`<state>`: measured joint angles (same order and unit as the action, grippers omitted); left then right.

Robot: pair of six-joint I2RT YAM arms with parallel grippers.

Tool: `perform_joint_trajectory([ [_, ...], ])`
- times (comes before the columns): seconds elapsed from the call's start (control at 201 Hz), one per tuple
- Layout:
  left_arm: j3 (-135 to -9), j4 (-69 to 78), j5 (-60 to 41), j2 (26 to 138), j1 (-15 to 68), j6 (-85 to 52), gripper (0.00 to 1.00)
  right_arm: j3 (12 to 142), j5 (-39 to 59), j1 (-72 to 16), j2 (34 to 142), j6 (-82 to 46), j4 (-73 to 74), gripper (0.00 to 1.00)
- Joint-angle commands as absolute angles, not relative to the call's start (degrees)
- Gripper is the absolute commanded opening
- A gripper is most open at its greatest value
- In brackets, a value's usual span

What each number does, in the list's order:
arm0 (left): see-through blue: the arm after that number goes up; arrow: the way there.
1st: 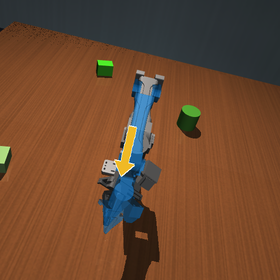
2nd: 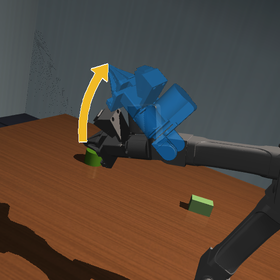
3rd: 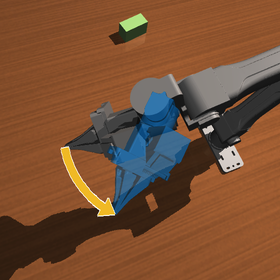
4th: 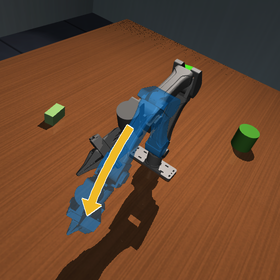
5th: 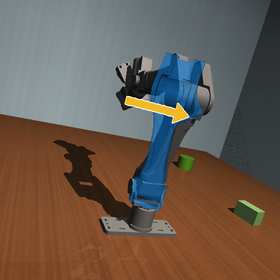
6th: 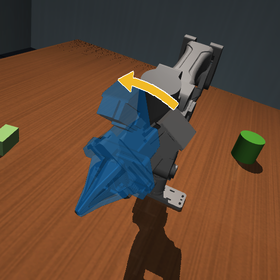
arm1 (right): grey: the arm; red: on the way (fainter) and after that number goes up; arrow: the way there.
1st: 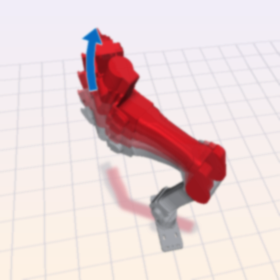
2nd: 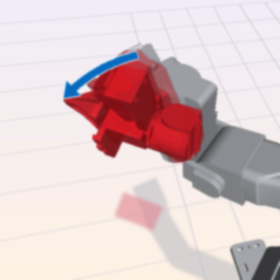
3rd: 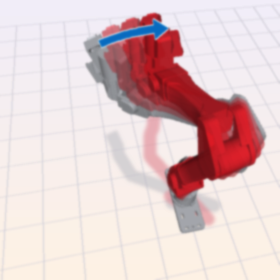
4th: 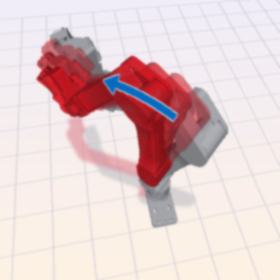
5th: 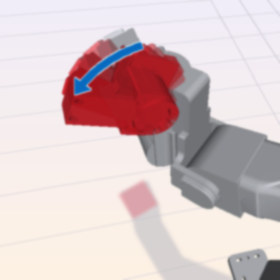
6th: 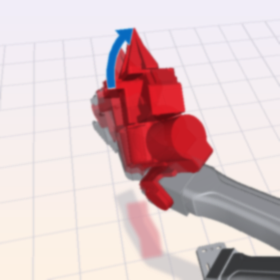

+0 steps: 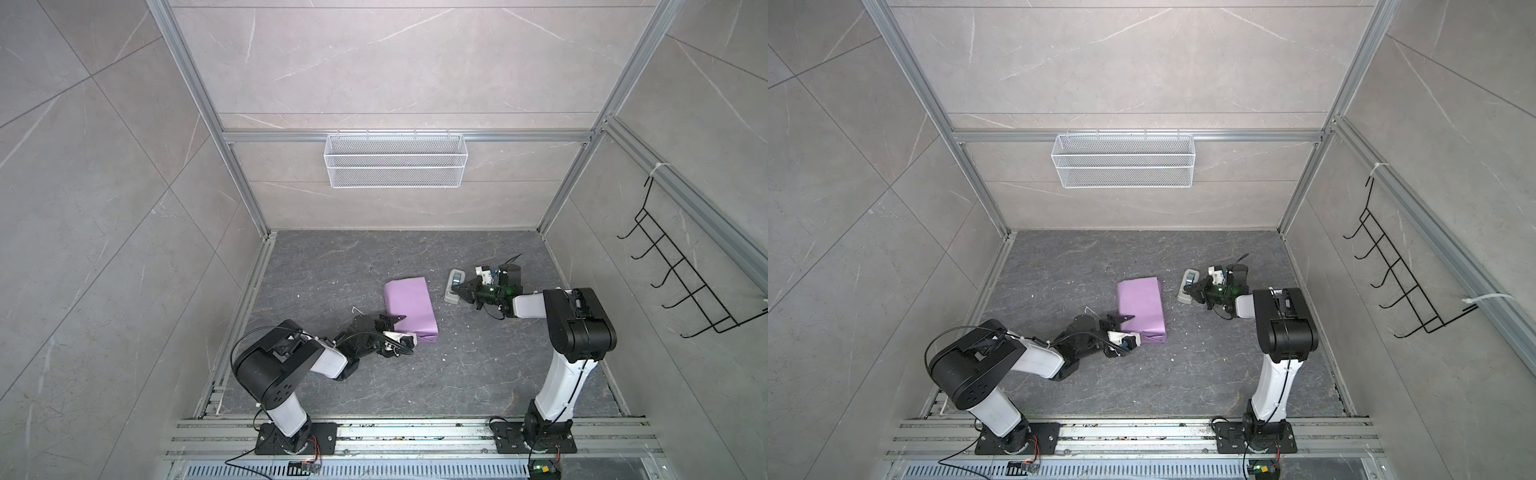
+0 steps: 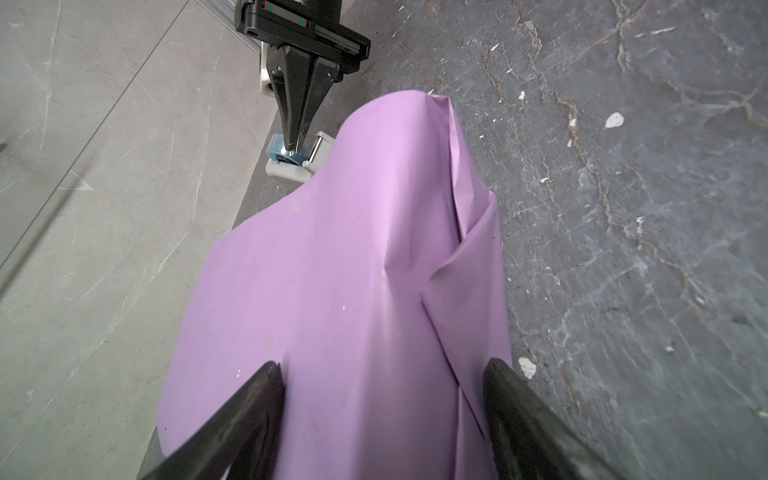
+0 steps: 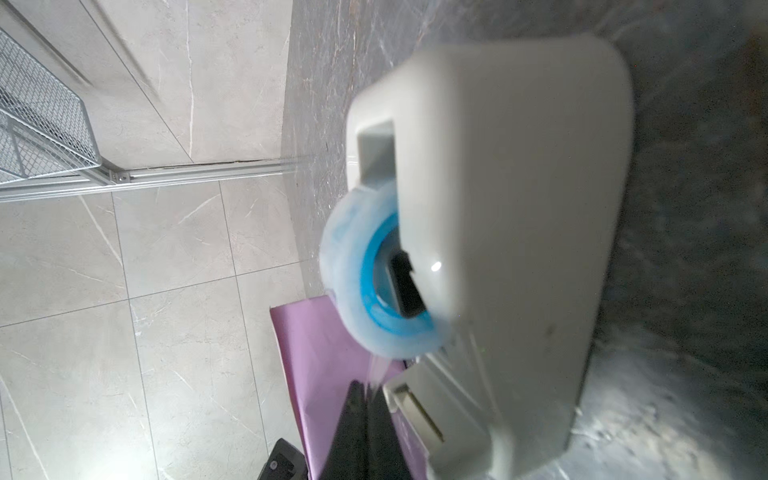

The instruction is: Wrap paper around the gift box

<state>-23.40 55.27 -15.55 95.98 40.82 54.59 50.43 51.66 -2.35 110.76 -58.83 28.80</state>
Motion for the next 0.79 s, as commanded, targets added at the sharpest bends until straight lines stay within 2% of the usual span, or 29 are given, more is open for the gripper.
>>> perform_joint_trajectory([
  [0.0, -23.6, 51.1, -15.6, 96.9, 40.3, 52.4, 0.77, 49.3, 56.3, -3.3, 108.5, -61.1, 31.6, 0.0],
  [0.787, -23.6, 51.2, -15.3, 97.2, 40.3, 52.4, 0.77, 43.6, 55.4, -4.8, 104.6, -61.1, 32.4, 0.0],
])
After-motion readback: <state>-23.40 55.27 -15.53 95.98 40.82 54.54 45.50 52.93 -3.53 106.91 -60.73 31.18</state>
